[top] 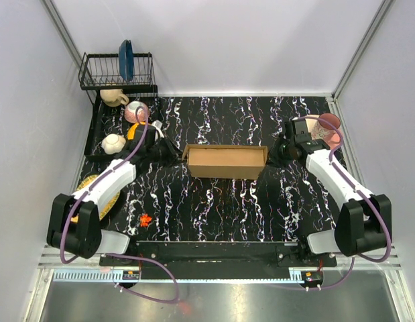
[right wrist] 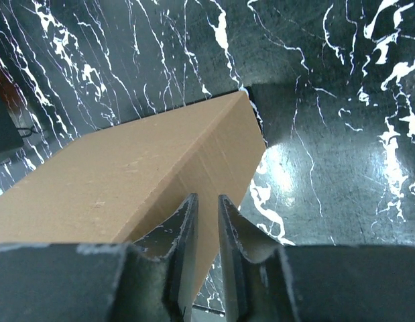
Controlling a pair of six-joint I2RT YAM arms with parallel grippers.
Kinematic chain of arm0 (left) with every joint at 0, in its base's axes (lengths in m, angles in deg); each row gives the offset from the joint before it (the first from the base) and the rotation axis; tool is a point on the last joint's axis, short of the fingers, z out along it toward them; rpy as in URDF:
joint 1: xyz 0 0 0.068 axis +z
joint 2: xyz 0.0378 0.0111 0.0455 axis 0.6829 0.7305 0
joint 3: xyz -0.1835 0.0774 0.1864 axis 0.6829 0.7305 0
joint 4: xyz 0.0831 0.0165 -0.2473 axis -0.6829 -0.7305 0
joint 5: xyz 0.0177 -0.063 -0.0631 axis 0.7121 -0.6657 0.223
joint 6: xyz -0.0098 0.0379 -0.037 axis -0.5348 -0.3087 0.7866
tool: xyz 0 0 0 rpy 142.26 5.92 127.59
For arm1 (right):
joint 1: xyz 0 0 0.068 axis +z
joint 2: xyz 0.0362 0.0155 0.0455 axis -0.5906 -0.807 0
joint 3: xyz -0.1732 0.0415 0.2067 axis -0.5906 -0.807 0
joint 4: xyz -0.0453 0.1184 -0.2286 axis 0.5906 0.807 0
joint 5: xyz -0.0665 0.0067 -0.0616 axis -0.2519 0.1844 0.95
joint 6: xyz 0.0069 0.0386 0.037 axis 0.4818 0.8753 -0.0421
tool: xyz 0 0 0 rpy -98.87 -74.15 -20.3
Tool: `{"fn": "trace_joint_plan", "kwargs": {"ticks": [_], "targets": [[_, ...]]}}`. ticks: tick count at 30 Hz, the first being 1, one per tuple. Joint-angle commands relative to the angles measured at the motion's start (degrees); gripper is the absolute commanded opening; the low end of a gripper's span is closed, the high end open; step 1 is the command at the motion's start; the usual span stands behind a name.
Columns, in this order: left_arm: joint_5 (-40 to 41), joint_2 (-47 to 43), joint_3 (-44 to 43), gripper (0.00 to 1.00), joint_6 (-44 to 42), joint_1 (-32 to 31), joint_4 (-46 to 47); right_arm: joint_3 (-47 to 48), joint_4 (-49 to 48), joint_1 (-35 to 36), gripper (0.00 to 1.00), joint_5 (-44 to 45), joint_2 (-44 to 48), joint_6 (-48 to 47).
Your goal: Fold the paper box
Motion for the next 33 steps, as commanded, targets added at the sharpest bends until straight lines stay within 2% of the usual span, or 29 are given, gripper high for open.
{"fn": "trace_joint_plan", "kwargs": {"ticks": [1,7,9,12,33], "targets": [[-9.23,1.78,-3.20,0.15,1.13,-0.79,5.21,3.15,-4.07,0.50,0.25,-6.22,-2.18,-0.54],[-9.93,3.62,-3.46,0.21,0.78,0.71,5.57,4.12,-4.07,-0.82,0.29,-6.21,-3.59,-1.51],[-9.85,3.80,-3.72,0.29,0.52,1.41,5.31,4.47,-4.07,-1.26,0.31,-6.21,-3.94,-1.86],[-9.58,3.63,-4.08,0.34,-0.36,2.55,4.25,4.74,-3.90,-2.22,0.32,-6.04,-3.85,-2.30],[-7.74,3.80,-6.63,0.39,-3.35,7.04,1.35,7.11,-1.97,-5.74,0.36,-3.76,-4.38,-4.41]]}}
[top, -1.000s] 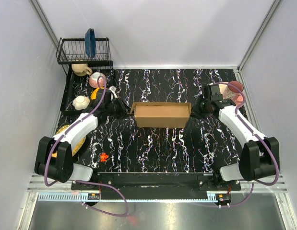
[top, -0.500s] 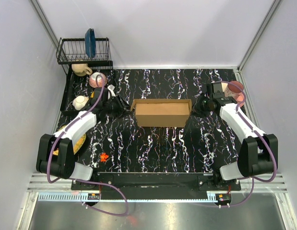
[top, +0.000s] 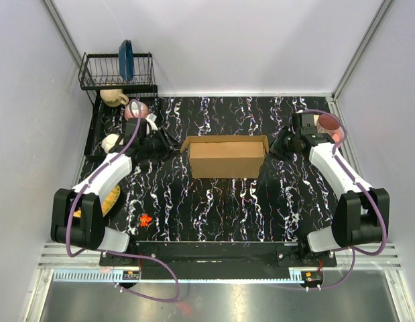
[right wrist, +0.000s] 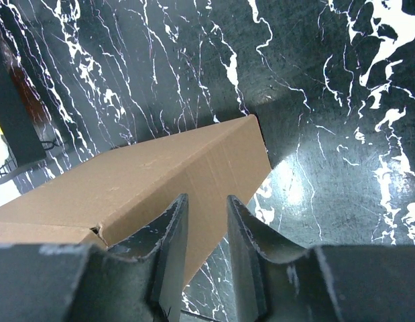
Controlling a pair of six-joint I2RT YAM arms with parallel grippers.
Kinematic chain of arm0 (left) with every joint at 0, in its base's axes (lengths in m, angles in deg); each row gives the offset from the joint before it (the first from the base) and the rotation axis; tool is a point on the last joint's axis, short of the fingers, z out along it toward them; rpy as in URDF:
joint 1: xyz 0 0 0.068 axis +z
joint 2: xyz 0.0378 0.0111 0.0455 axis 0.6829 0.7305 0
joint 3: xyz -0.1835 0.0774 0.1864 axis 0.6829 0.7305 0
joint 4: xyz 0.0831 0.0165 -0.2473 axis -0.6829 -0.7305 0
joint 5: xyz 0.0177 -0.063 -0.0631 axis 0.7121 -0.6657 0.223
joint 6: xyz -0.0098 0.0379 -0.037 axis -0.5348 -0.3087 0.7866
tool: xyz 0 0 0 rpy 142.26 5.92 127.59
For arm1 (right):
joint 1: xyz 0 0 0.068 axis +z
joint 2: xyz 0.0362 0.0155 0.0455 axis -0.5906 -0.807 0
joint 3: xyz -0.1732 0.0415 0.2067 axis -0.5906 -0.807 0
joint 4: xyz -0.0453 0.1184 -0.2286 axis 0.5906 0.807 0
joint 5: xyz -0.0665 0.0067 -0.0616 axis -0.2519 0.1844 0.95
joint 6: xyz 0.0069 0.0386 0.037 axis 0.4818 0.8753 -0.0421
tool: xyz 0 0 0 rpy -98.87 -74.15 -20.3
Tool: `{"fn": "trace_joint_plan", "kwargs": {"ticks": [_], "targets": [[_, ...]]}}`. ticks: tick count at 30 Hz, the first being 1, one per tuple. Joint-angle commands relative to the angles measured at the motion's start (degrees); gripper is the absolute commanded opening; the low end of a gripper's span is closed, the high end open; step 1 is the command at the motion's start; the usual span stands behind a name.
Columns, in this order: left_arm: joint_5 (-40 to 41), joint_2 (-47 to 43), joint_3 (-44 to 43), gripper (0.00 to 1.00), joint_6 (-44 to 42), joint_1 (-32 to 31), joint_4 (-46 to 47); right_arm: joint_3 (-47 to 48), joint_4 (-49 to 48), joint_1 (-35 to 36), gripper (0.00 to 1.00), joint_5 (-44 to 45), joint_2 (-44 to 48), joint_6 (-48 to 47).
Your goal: Fold the paper box
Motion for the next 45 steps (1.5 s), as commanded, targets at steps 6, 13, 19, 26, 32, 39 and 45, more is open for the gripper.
{"fn": "trace_joint_plan", "kwargs": {"ticks": [6,13,19,26,32,39,45], "targets": [[2.22,-0.68,-3.90,0.39,-2.57,0.79,-1.28,3.22,0.55,-0.63,0.36,1.56,0.76,-1.72],[6.79,-2.09,-5.57,0.40,-5.20,1.05,-4.09,4.01,2.22,-0.54,0.37,4.55,2.52,-2.78],[12.84,-3.49,-7.32,0.41,-7.93,1.75,-8.48,7.34,5.38,-0.63,0.37,8.33,4.18,-4.97],[21.37,-6.30,-10.40,0.46,-12.22,3.77,-14.02,14.72,10.57,-0.63,0.38,17.64,8.05,-9.46],[26.57,-10.69,-12.69,0.48,-13.64,4.39,-16.31,8.61,4.79,-0.28,0.34,11.00,16.48,-10.34],[25.78,-16.41,-8.40,0.48,-13.91,4.30,-13.25,4.19,2.13,3.24,0.50,3.85,22.38,-17.71],[23.93,-21.77,-3.91,0.50,-12.59,4.30,-9.73,3.84,3.45,6.13,0.59,2.44,21.25,-20.18]]}}
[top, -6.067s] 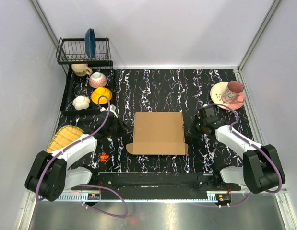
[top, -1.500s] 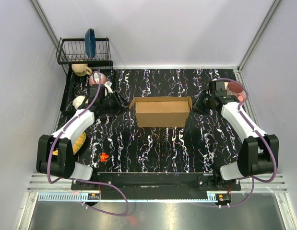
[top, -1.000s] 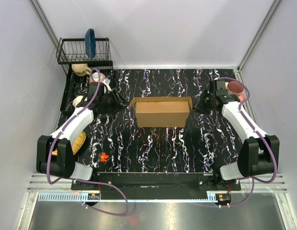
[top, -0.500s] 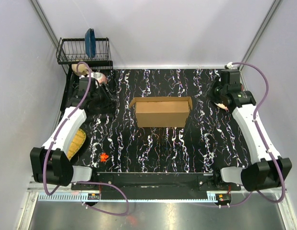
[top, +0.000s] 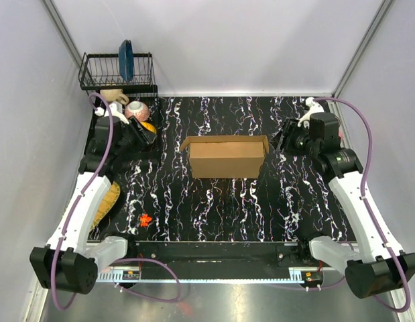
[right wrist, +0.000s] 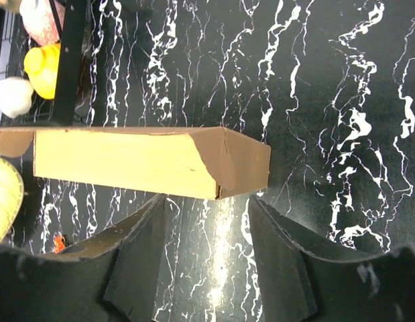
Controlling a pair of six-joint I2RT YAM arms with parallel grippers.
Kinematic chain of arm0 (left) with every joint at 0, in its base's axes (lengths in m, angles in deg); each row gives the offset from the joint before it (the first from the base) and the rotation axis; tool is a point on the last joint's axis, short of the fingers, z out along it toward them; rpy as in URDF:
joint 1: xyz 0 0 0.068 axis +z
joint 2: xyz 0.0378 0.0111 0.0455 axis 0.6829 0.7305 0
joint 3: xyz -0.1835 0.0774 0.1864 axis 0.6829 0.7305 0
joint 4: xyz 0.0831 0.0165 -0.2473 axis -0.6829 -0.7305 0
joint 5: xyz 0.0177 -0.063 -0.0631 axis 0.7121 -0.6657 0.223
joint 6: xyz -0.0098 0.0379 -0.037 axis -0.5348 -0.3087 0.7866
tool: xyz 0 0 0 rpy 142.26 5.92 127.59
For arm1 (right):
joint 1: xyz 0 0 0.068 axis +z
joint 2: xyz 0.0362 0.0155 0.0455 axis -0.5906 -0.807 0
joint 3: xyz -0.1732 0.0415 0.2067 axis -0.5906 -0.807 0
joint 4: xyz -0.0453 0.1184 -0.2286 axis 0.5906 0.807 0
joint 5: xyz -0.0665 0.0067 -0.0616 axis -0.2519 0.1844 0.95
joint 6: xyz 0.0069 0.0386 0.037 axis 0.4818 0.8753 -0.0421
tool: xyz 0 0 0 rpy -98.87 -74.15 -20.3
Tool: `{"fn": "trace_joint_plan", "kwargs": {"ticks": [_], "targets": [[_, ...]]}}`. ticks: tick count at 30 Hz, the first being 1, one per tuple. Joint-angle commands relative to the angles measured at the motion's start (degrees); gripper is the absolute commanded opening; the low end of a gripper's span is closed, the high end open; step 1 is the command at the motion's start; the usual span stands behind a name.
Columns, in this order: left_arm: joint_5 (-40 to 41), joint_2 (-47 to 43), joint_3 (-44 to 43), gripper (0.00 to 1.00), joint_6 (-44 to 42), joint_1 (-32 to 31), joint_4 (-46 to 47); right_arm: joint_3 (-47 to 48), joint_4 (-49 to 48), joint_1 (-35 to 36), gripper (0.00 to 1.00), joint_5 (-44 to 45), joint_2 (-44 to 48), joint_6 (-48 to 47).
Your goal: Fold the paper box
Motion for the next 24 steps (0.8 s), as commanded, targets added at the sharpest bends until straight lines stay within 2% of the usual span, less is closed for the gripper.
{"fn": "trace_joint_plan", "kwargs": {"ticks": [1,24], "targets": [[-0.07,-4.28,2.53,0.50,0.37,0.10,4.83,-0.03,-0.92,2.03,0.58,-1.58,-1.12,-3.70],[-8.41,-2.45,3.76,0.50,2.48,0.19,12.83,1.46,-4.08,4.58,0.38,3.00,-11.32,-2.12]]}}
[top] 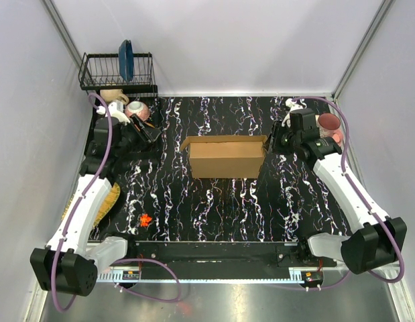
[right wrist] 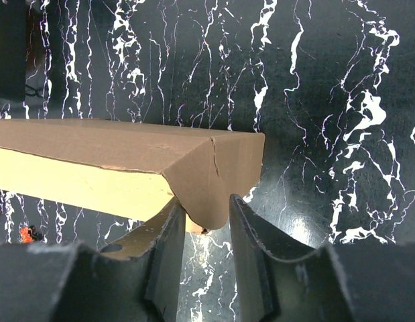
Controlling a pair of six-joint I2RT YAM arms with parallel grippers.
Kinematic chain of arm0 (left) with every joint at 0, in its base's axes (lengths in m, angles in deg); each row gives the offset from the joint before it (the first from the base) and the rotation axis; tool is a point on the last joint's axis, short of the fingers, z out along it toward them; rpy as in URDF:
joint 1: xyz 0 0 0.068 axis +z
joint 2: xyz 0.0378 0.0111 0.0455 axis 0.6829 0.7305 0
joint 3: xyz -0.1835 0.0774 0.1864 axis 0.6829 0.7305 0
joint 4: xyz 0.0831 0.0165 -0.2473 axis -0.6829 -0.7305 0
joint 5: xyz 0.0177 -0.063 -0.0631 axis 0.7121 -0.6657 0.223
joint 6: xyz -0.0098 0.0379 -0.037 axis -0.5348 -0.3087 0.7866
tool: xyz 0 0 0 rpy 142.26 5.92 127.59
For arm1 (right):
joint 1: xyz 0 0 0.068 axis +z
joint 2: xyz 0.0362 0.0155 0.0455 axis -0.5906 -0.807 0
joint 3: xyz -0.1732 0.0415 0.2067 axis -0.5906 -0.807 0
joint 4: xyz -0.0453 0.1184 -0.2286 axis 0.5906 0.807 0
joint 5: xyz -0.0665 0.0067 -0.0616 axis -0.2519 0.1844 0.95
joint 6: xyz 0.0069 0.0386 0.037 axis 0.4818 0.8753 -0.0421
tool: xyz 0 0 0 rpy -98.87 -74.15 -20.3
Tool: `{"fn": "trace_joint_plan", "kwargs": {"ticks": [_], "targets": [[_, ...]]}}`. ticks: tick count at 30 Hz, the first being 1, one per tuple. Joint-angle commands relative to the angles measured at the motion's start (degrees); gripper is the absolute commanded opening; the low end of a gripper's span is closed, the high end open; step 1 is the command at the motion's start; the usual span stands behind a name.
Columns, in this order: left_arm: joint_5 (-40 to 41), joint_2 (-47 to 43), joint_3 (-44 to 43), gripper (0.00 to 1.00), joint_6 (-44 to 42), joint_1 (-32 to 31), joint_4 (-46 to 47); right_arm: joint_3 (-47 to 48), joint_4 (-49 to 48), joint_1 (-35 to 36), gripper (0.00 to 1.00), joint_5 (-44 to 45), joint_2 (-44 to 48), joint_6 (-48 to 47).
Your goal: Fold the paper box
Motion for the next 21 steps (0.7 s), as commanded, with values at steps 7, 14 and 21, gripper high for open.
{"fn": "trace_joint_plan", "kwargs": {"ticks": [7,14,21], "targets": [[-6.53,-0.77,4.45,0.50,2.43,0.19,11.77,1.75,-3.10,1.28,0.29,1.41,-1.40,0.64],[-7.14,-0.24,5.51,0.49,2.78,0.10,13.09,2.54,-2.40,1.28,0.22,1.49,-1.93,1.78],[-7.58,0.02,6.65,0.49,2.96,0.10,15.72,3.77,-1.52,1.46,0.19,1.67,-2.54,2.04]]}}
